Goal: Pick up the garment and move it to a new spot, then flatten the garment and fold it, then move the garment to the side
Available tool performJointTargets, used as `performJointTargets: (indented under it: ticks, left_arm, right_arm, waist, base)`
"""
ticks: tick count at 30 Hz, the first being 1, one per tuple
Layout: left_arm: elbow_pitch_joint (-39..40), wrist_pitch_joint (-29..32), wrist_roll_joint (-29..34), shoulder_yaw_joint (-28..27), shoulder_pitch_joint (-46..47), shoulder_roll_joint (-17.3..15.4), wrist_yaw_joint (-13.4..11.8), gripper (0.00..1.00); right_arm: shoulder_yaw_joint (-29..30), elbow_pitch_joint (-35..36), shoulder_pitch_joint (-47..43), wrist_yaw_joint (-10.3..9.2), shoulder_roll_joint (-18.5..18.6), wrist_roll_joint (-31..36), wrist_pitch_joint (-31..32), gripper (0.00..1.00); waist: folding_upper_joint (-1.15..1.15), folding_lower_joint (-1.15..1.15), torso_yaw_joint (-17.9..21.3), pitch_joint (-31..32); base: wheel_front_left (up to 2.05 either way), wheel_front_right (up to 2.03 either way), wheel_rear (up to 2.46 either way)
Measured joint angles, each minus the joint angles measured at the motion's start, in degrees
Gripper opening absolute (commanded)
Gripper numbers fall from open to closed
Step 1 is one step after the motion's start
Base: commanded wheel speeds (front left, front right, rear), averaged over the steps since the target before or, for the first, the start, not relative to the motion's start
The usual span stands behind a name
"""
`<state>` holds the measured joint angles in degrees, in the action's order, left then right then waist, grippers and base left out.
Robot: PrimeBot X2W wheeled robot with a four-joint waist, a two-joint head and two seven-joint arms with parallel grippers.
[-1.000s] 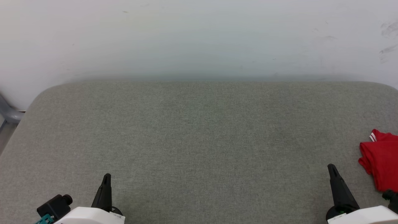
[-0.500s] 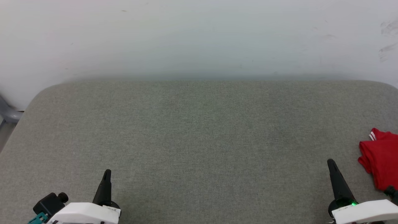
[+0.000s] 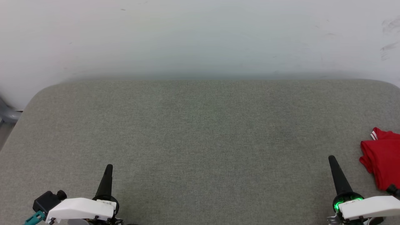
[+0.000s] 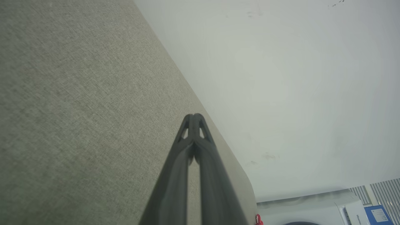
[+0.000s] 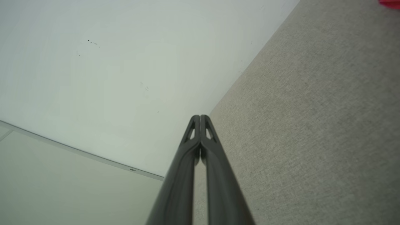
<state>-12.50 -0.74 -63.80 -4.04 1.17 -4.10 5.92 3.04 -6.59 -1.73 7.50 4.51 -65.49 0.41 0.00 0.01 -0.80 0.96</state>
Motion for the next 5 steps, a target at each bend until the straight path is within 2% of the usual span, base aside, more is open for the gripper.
performJointTargets:
  ticks: [5]
  left_arm:
    - [-0.1,0.6,-2.4,-0.2,0.3,0.1,0.1,0.00]
  right_arm:
    - [0.1,-0.6,0.7,0.00,0.0,-2.4,0.2,0.00]
  waist:
    - [0.00,0.00,0.1,-0.1]
  base:
    - [0.00,0.00,0.00]
